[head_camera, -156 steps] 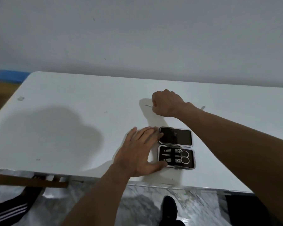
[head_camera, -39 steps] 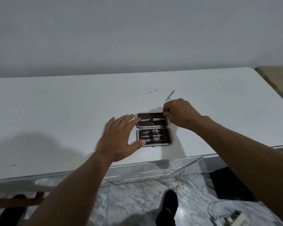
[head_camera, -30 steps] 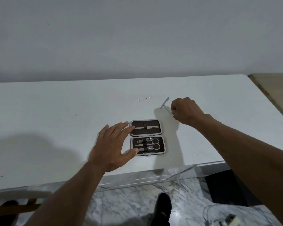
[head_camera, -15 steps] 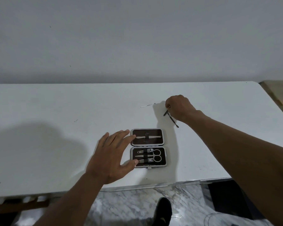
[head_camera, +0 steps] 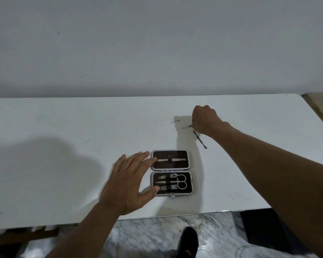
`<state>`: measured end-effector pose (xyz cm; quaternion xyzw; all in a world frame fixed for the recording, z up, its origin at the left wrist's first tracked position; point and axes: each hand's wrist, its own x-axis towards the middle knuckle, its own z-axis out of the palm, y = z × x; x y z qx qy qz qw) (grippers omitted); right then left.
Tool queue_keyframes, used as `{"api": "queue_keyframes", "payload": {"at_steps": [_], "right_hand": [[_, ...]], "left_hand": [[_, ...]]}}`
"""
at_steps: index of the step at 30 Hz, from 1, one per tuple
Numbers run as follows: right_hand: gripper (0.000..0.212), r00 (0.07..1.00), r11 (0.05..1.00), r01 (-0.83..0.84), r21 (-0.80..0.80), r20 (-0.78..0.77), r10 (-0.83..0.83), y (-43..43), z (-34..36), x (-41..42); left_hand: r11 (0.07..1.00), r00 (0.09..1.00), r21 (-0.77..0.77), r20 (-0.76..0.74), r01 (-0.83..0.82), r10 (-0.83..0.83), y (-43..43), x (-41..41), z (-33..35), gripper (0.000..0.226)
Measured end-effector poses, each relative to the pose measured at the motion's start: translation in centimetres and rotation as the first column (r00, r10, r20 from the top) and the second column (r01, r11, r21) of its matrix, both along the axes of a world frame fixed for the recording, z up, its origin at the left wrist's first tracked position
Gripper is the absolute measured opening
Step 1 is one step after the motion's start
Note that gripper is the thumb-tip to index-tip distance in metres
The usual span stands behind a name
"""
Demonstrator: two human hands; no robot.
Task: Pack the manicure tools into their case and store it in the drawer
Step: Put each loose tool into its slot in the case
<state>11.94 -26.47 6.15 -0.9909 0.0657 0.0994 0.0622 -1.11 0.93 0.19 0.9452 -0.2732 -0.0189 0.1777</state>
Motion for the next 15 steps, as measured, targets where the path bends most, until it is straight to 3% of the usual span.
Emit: {"api": "queue_keyframes", "payload": {"at_steps": [3,7,15], "right_hand": [[0.008,0.999,1.000,0.010,0.012,-0.035,-0.010,0.1,0.4,0.1],[0.036,0.997,0.999,0.020,0.026,-0.071,-0.018,0.2,0.6,0.2],[0.023,0.996,0.999,0.001,0.043,-0.085,0.003,0.2,1.2,0.6]], "left_hand": [[1.000,1.000,0.004,0.002,-0.004,0.004,0.0,0.0,0.0,0.073],[1.000,1.000,0.006,0.002,-0.008,0.008,0.0,0.0,0.0,0.073],[1.000,1.000,-0.007,-0.002,-0.013,0.013,0.0,0.0,0.0,0.072]]}}
